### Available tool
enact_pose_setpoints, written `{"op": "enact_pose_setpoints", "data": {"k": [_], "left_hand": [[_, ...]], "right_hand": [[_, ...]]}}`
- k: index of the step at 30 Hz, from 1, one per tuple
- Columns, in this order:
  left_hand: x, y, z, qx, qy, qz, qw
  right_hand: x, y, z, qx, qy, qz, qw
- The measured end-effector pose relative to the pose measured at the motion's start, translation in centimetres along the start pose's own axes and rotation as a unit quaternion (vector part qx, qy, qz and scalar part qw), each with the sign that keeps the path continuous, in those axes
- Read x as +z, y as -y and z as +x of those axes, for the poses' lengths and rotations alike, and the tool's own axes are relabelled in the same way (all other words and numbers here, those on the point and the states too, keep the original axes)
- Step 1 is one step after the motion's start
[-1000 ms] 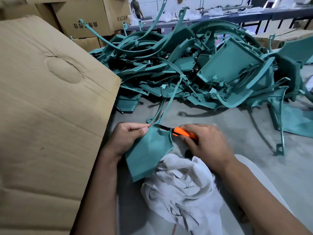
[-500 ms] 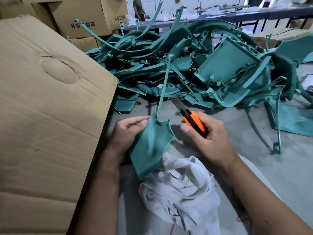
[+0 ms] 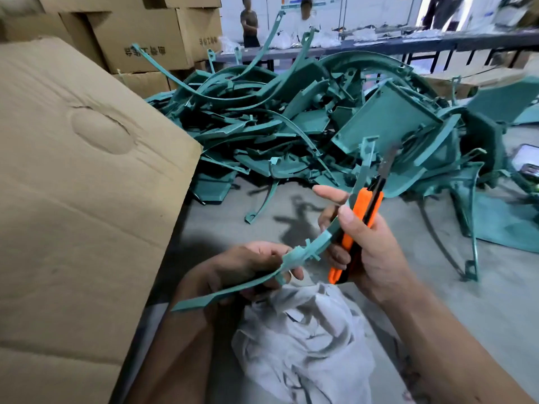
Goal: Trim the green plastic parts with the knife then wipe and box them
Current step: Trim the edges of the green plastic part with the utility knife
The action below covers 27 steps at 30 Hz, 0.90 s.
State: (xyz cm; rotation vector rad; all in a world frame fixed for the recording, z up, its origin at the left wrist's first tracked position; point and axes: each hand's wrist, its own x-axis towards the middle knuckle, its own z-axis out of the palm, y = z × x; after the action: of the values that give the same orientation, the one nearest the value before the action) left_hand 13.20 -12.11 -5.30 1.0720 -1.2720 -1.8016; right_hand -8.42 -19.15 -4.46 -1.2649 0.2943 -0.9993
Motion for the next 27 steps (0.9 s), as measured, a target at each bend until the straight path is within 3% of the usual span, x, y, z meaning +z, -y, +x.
{"op": "enact_pose_setpoints", "data": {"k": [2, 5, 8, 9, 11, 13, 16, 18, 22, 24, 27], "left_hand": [[0.0, -0.2, 0.0, 0.008, -0.022, -0.001, 1.000], [-1.0, -0.6, -0.6, 0.045, -0.077, -0.064, 0.994], [-1.6, -0.4, -0.3, 0.064, -0.270, -0.161, 0.947], [-1.7, -0.1, -0.4, 0.076, -0.329, -0.132, 0.932], [-1.7, 0.8, -0.9, 0.119, -0.372, -0.051, 0.919], [-2.4, 0.5, -0.3, 0.154, -0.358, -0.050, 0.920], [-2.4, 0.2, -0.8, 0.231, -0.214, -0.088, 0.945], [-1.8, 0.0, -0.6, 0.255, -0.177, -0.125, 0.942], [-1.1, -0.1, 0.6, 0.253, -0.251, -0.194, 0.914], [-1.1, -0.2, 1.0, 0.224, -0.309, -0.225, 0.897], [-1.5, -0.2, 1.1, 0.182, -0.337, -0.314, 0.869]], "right_hand": [[-0.1, 0.3, -0.1, 0.008, 0.025, 0.024, 0.999], [0.3, 0.8, -0.1, -0.009, -0.019, -0.006, 1.000], [0.4, 1.1, 0.0, -0.035, -0.099, 0.015, 0.994], [0.4, 1.1, 0.0, -0.041, -0.127, 0.034, 0.991], [0.5, 1.2, 0.2, -0.048, -0.179, 0.058, 0.981], [0.5, 1.1, 0.3, -0.055, -0.199, 0.057, 0.977], [0.5, 1.1, 0.4, -0.058, -0.194, 0.078, 0.976], [0.4, 1.1, 0.4, -0.047, -0.183, 0.077, 0.979], [0.6, 0.8, 0.1, -0.031, -0.138, -0.033, 0.989], [0.9, 0.6, -0.2, -0.055, -0.090, -0.095, 0.990], [1.6, 0.5, -0.8, -0.102, -0.043, -0.167, 0.980]]}}
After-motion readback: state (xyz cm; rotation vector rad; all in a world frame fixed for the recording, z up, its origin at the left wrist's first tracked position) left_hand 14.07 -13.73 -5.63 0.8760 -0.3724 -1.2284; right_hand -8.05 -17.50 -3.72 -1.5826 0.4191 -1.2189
